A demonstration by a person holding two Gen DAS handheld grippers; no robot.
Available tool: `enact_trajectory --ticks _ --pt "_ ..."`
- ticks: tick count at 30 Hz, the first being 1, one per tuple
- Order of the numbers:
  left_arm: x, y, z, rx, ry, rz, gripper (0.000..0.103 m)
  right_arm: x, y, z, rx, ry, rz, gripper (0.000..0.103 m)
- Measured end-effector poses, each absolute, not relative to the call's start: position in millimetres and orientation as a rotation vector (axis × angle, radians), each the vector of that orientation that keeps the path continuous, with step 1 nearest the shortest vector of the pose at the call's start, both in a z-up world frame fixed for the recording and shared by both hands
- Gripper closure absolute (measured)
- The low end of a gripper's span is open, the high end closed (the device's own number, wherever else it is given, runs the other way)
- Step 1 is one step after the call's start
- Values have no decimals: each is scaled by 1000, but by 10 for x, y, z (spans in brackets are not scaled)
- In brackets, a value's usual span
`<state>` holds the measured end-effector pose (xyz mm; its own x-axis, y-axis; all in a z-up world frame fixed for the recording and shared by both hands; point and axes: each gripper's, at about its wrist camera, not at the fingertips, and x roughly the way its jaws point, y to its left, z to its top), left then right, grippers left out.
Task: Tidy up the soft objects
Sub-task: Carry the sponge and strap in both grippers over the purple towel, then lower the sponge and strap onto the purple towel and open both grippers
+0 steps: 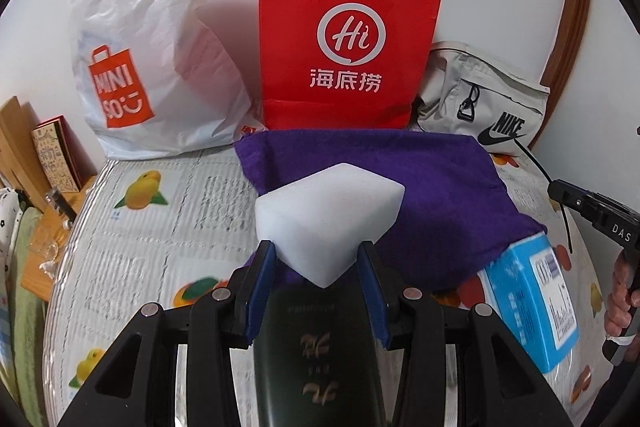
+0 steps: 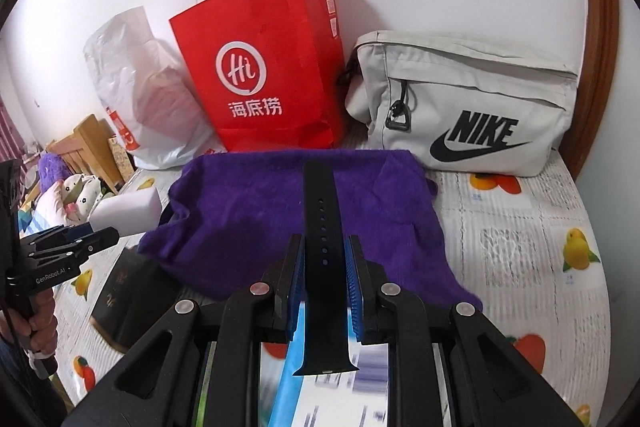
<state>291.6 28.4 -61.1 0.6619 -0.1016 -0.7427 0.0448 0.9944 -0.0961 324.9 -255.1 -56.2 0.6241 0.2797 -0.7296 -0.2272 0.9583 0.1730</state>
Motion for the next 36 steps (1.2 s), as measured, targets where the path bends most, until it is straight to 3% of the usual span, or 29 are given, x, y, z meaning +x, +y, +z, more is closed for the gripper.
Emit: enact_trajectory --ticks 17,36 --pt "3756 165 -889 -73 923 -55 63 3922 -2534 -969 30 952 304 83" --pt "4174 126 -1112 -81 1000 -16 63 4236 -2587 -1298 42 1066 280 83"
